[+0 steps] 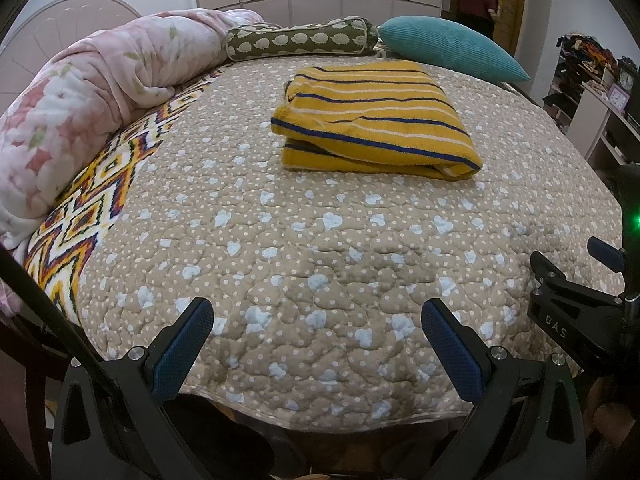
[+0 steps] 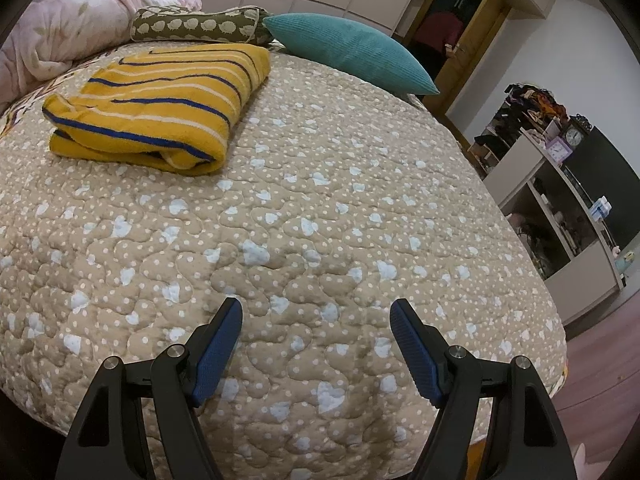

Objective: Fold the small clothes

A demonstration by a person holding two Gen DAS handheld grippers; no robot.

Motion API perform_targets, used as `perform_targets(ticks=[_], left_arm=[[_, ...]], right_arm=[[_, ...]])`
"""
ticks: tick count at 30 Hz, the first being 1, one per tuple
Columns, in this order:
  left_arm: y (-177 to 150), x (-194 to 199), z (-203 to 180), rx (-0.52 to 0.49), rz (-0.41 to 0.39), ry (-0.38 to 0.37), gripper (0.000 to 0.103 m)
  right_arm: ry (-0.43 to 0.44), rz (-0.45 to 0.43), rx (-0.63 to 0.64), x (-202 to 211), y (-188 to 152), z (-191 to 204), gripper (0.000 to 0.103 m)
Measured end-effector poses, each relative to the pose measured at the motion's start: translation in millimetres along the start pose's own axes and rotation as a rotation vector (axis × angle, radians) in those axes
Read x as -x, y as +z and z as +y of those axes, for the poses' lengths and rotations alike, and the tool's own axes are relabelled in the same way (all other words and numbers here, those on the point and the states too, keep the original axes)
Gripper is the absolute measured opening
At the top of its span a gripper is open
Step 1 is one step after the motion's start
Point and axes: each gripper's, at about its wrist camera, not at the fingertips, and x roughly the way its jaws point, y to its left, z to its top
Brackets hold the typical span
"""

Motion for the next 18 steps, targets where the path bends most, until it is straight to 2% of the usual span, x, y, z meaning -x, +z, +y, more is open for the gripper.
perform_targets(ticks=[18], left_arm=[[0.0, 0.4, -0.9, -0.006, 0.001, 0.003, 0.103]], right_arm=[[0.018, -0.018, -0.012, 3.4, 2.7, 0.3, 0.080]])
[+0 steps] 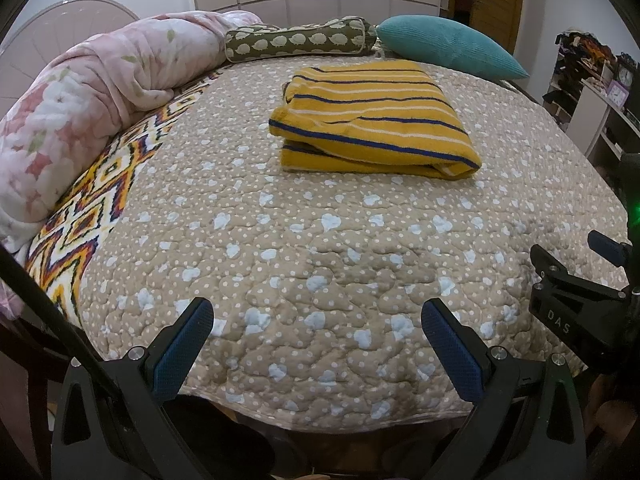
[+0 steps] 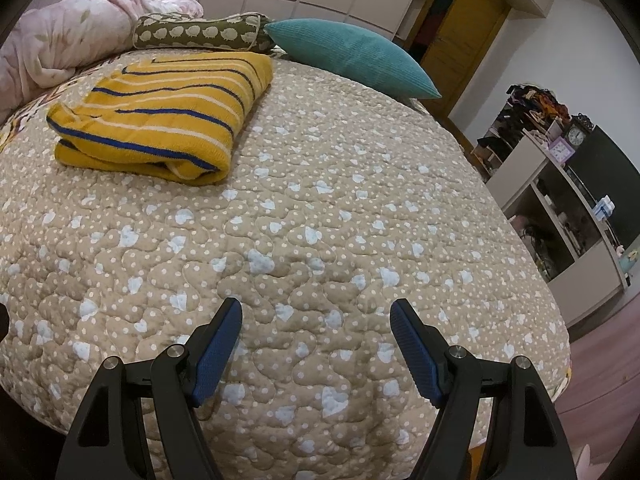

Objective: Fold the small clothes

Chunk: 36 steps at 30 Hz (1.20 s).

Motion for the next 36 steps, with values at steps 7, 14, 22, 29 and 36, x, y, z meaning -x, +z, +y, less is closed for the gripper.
perform_targets(ticks=[7, 14, 22, 29, 36], left_arm=[[1.4, 0.6, 4.5, -0.003, 0.004, -0.002, 0.103], [2.1, 0.1, 4.9, -0.004, 0.007, -0.003, 0.103], [2.0, 0.3, 5.1, -0.004, 0.006, -0.003, 0.103], [1.5, -2.1, 4.7, -0.007, 0.012, -0.003, 0.103], [1.3, -3.2, 2.8, -0.017, 0.002, -0.005, 0.103]], right_arm=[[0.010, -0.006, 0.004, 0.6, 0.5, 3.3, 0.081], [0.020, -0.009, -0.018, 1.5, 0.2, -1.5, 0.081], [0.031, -0.018, -0.015, 2.8, 0.0, 0.5, 0.081], [0.044, -0.013, -0.025, 1.7, -0.1, 0.7, 0.081], [0.046, -0.030, -0.030, 5.1, 1.7, 0.0, 0.082]])
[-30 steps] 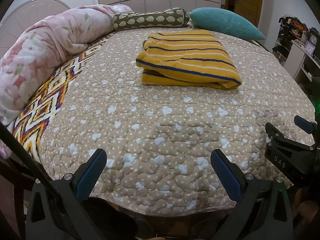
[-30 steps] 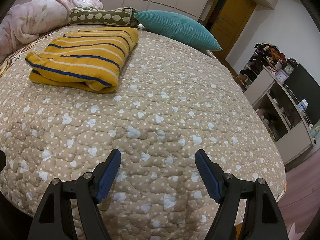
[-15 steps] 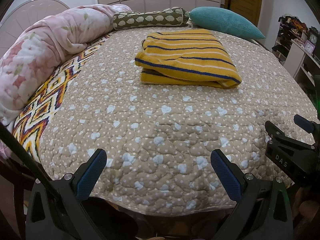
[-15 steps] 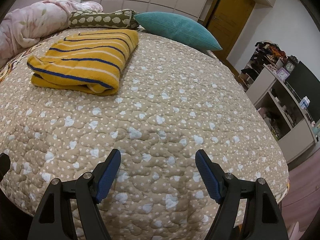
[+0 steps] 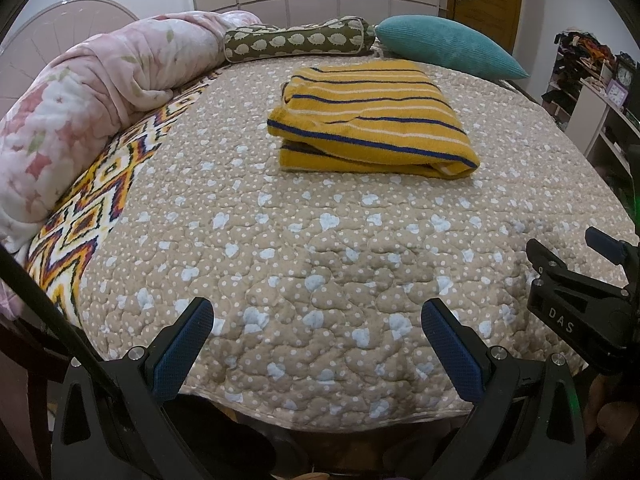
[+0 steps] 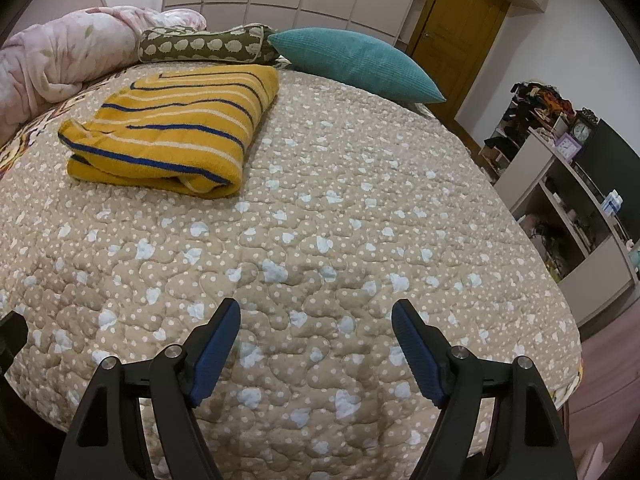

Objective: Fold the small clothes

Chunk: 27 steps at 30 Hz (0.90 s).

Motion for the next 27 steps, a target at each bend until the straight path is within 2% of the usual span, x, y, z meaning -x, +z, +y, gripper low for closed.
perform_targets(ticks=[27], left_arm=[[-1.8, 1.7, -1.3, 0.002, 0.018, -0.026, 0.103]], right_arm=[[0.031, -0.008, 0.000, 2.7, 0.2, 3.0, 0.083]])
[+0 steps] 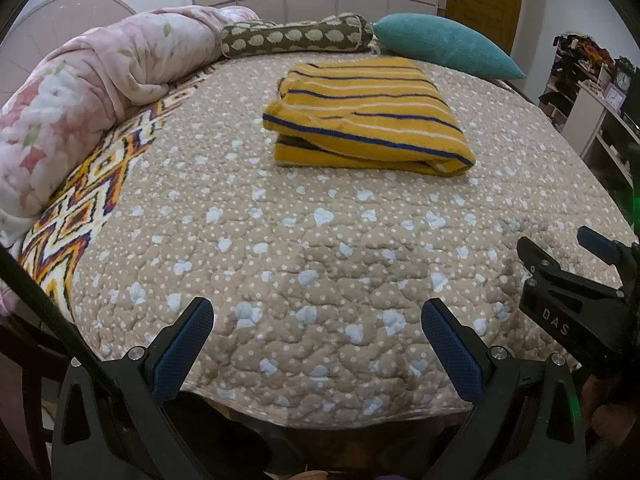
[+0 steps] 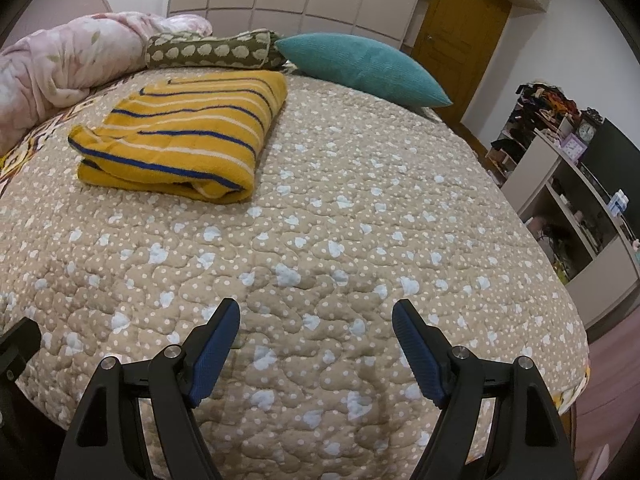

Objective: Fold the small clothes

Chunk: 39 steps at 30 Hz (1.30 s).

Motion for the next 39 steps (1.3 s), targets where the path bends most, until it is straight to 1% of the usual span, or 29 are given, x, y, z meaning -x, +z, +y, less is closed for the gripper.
perform_targets(ticks=[3, 6, 10, 14, 19, 30, 39], left_arm=[[-1.6, -0.4, -1.6, -0.003, 0.007, 0.003, 0.103], [-1.3, 2.3, -0.7, 0.006, -0.007, 0.011, 0.103], [0.5, 8.9, 0.6, 0.008, -0.043, 0.023, 0.103], [1.9, 8.9, 0.6, 0.001, -0.046, 0.025, 0.103], [2.9, 9.8, 5.8, 0.020, -0.051, 0.023, 0.103], [1.0, 1.1, 7.5, 0.038, -0.012, 0.001, 0.103], [0.3, -2.3, 8.0, 0.049, 0.003, -0.004, 0.103]], right_arm=[[-0.003, 0.009, -0.027, -2.7, -1.1, -4.4, 0.083], [0.003, 0.032, -0.030, -7.4, -3.9, -4.5, 0.083], [0.011, 0.005, -0.022, -1.4, -4.5, -1.1, 0.083], [0.008, -0.014, -0.007, 1.3, -2.5, 3.7, 0.083], [0.012, -0.018, -0.001, 3.4, -2.4, 6.9, 0.083], [0.011, -0.020, -0.002, 6.0, -3.9, 7.6, 0.083], [0.010, -0.023, 0.015, 6.2, -6.0, 9.6, 0.083]])
